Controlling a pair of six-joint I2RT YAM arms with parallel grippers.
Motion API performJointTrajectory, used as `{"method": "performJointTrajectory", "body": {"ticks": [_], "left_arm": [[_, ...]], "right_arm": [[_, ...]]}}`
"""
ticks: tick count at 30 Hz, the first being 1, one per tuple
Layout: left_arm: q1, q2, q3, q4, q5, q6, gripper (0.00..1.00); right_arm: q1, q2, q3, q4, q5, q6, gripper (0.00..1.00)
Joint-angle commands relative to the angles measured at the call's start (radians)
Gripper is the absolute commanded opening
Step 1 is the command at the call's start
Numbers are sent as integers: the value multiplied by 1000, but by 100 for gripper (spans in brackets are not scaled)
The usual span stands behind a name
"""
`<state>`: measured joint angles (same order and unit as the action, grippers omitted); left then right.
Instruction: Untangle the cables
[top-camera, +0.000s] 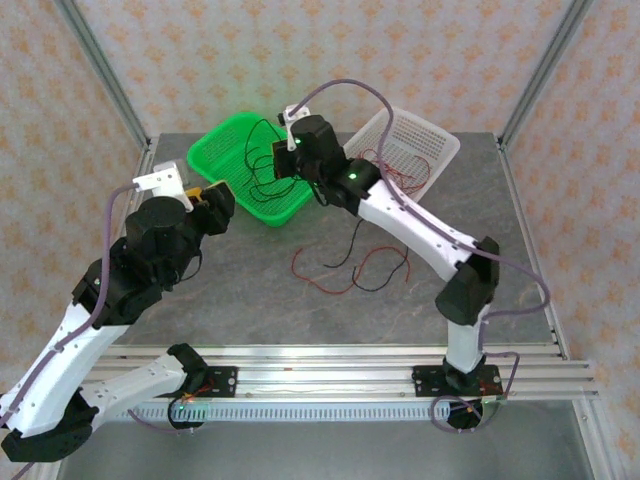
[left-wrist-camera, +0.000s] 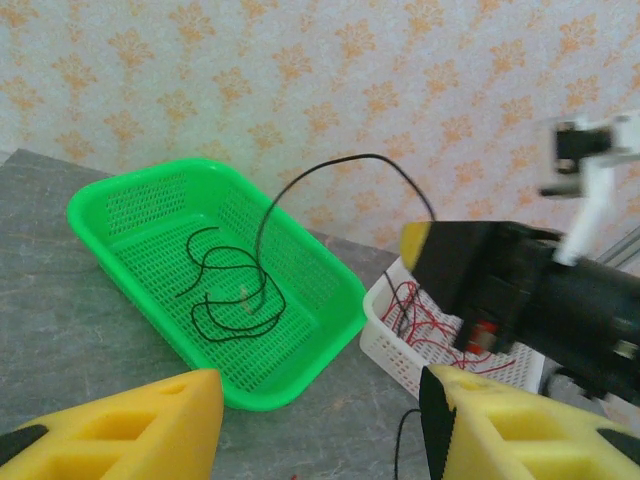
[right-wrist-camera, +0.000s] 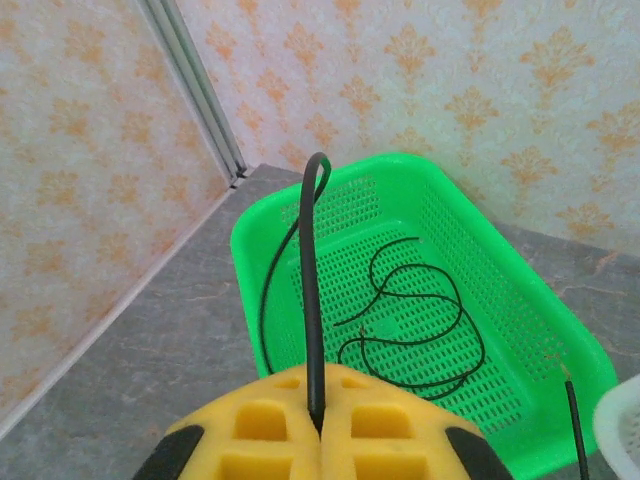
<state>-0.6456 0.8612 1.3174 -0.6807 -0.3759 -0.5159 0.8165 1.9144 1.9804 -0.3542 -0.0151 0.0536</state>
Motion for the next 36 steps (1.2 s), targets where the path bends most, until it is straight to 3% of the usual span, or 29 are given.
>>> {"method": "performJointTrajectory", "body": {"ticks": [1,14,26,32,36], "left_arm": [[8,-17,7,-28,-26,4,55],[8,-33,-1,-17,-34,14,56],[8,-21,6,-12,-15,17,56],[8,-18,8,-12,-10,10,56],[8,-8,4,-7,-1,2,56]], "right_arm": [[-16,85,78,50,48,-8,0],[-49,357,188,190,73,61,0],[-70,565,268,174,45,127,0],[-73,587,274,150,20,138,32],[-73,580,292,123,3,139,47]]}}
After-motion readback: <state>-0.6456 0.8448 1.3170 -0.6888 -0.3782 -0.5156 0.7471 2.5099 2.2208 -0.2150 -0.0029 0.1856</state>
